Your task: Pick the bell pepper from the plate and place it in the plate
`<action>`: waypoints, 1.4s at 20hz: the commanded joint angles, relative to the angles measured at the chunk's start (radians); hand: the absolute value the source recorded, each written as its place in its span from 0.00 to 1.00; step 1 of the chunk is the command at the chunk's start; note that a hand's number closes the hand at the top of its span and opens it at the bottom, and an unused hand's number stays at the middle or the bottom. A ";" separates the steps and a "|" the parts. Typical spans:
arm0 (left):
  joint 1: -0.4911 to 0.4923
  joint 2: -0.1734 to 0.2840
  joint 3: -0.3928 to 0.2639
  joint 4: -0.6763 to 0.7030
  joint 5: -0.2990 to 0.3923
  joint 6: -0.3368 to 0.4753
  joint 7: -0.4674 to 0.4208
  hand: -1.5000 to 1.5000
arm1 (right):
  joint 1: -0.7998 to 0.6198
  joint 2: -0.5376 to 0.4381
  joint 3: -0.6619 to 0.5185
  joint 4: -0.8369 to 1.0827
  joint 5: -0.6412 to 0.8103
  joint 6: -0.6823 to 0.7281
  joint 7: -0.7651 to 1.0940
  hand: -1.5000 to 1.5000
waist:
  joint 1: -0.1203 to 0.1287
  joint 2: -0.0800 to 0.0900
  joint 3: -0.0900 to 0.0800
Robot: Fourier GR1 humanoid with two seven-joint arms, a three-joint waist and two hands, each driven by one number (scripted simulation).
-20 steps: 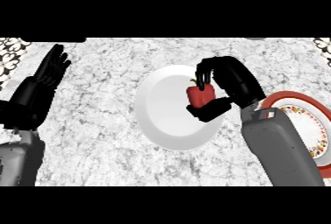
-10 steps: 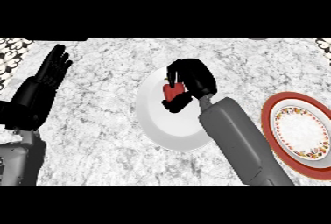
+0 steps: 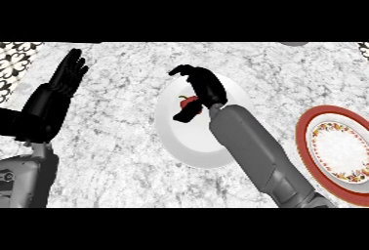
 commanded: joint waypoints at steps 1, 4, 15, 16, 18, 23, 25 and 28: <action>-0.018 -0.007 0.004 0.038 -0.011 0.008 -0.029 0.50 | -0.018 0.002 0.042 0.014 -0.165 -0.091 -0.070 0.00 | 0.004 0.001 0.000; -0.009 -0.015 -0.006 0.005 -0.028 0.029 0.004 0.50 | -0.022 0.003 -0.048 0.052 -0.204 -0.140 -0.174 0.00 | -0.008 0.000 0.000; 0.043 0.003 0.022 -0.046 -0.017 0.021 0.024 0.50 | 0.027 -0.084 -0.252 -0.035 -0.416 0.000 -0.215 0.00 | -0.047 -0.012 0.000; 0.045 -0.016 0.006 0.030 -0.044 0.021 -0.057 0.50 | 0.020 -0.100 -0.249 -0.085 -0.403 -0.009 -0.181 0.00 | -0.054 -0.012 0.000; 0.021 0.030 0.062 0.036 0.003 -0.011 -0.038 0.50 | 0.070 -0.140 -0.294 -0.065 -0.430 0.019 -0.266 0.00 | -0.050 -0.010 0.000; 0.060 0.022 0.045 -0.054 0.013 -0.019 0.017 0.50 | 0.146 -0.263 -0.370 -0.077 -0.486 0.161 -0.317 0.00 | -0.046 -0.012 0.000; -0.013 0.045 0.078 0.039 0.014 -0.017 -0.005 0.50 | 0.159 -0.341 -0.405 -0.074 -0.523 0.269 -0.357 0.00 | -0.051 -0.009 0.000; 0.019 0.003 0.032 -0.009 -0.022 0.011 0.003 0.50 | 0.209 -0.385 -0.419 -0.063 -0.509 0.325 -0.411 0.00 | -0.046 -0.010 0.000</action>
